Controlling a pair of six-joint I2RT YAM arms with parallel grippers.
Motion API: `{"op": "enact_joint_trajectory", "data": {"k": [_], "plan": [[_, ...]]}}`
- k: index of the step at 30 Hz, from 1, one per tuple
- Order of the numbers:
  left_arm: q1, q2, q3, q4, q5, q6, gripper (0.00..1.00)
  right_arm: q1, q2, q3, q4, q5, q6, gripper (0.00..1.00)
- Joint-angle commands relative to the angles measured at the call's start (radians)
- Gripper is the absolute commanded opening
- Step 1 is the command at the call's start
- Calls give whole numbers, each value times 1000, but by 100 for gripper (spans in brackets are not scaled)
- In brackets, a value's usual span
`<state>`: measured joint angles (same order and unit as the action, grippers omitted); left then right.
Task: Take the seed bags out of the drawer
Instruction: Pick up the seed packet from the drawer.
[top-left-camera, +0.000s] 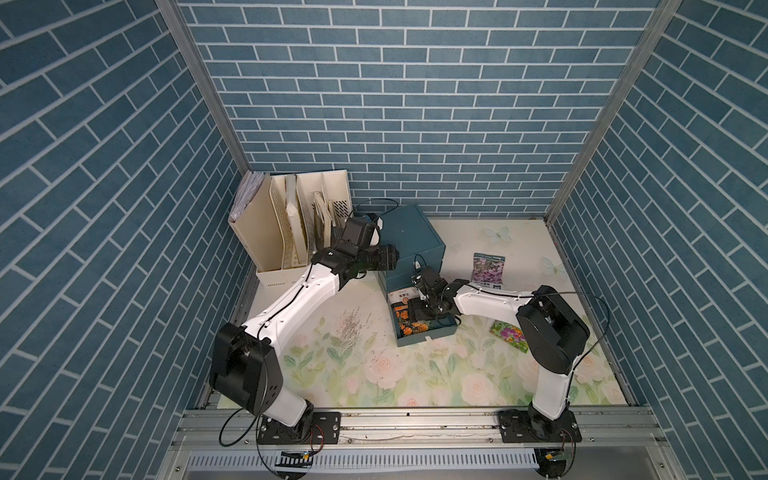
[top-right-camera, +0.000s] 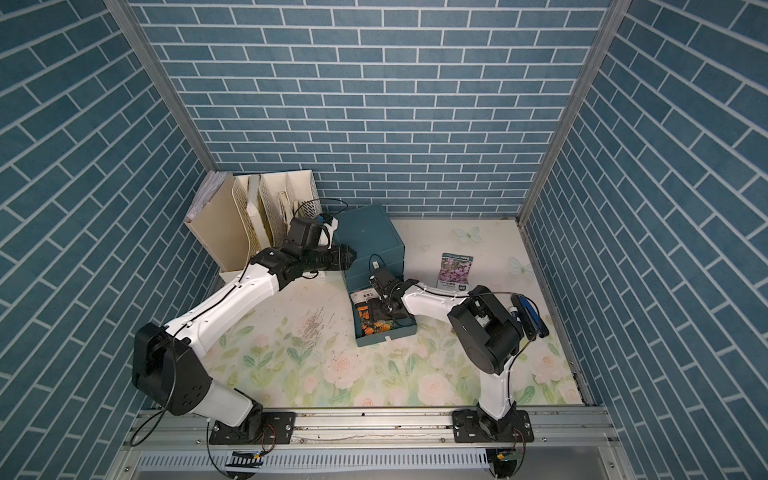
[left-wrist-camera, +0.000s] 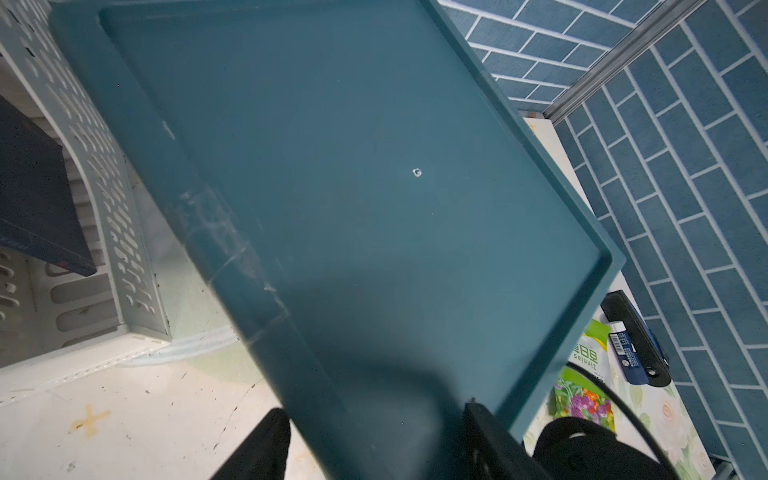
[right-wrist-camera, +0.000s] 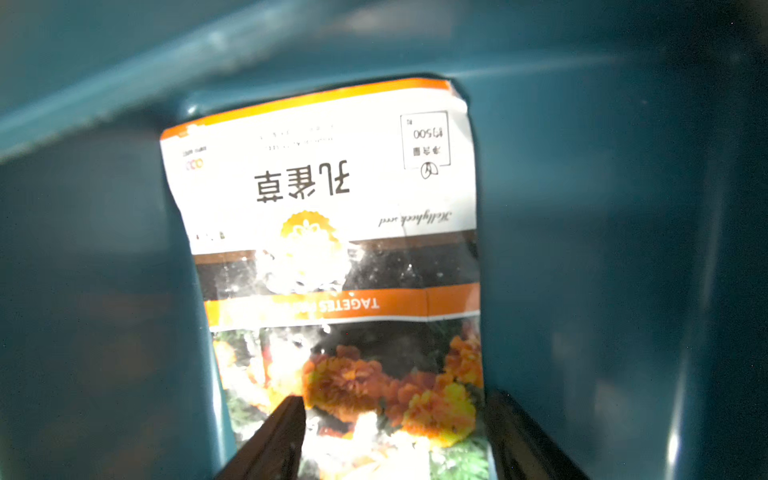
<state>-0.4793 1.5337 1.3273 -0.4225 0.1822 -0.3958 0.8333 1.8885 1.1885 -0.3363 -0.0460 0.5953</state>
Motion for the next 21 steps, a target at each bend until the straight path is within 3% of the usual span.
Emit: {"op": "enact_joint_trajectory", "data": {"k": [1,13,21], "plan": [[-10,35,-33,-151,28,30,69,25,86,4,18,-83,-65,68],[-11,44,-43,-152,46,41,62,41,127,-9,31,-80,-68,50],[-11,46,-53,-159,54,54,61,40,127,-29,46,-80,-59,27]]}}
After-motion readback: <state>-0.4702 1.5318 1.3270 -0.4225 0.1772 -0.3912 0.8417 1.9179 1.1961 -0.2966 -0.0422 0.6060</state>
